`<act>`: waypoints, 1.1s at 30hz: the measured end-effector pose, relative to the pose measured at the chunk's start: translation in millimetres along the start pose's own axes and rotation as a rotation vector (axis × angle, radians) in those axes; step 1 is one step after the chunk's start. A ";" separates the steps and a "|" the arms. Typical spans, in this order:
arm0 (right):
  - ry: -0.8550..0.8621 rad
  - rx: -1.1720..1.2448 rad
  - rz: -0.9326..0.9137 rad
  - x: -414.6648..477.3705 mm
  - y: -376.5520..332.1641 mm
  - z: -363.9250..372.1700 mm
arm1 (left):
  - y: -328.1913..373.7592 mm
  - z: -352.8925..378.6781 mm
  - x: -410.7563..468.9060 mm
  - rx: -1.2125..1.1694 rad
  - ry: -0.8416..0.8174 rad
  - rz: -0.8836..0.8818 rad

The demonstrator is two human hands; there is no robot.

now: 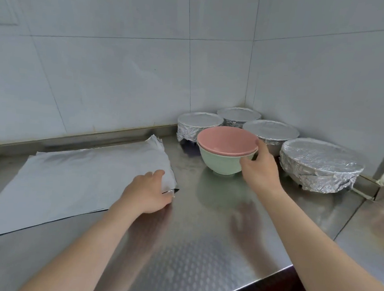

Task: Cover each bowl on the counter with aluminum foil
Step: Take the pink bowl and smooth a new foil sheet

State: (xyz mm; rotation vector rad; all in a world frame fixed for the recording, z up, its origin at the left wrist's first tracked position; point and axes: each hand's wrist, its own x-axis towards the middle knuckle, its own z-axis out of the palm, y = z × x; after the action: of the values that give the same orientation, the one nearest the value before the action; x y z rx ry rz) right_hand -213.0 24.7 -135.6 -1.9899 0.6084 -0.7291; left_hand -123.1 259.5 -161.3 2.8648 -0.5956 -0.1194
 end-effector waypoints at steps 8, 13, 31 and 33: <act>-0.277 -0.371 -0.438 -48.3 -20.5 47.4 | -5.6 8.9 -1.6 0.025 0.259 -0.051; -0.629 -0.476 -0.264 -49.3 -24.1 86.6 | -21.9 6.7 4.5 -0.006 0.138 -0.006; -0.673 0.395 0.255 -31.7 -35.4 110.0 | -39.0 -7.5 10.7 -0.544 0.407 -0.048; -0.690 0.378 0.230 -32.9 -36.1 113.7 | -39.1 -8.1 11.3 -0.551 0.420 -0.054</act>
State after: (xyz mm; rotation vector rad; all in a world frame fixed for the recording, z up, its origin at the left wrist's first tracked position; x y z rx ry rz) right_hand -152.2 129.7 -160.0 -1.6336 0.2479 0.0107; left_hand -96.7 291.5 -162.6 2.2724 -0.3325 0.2643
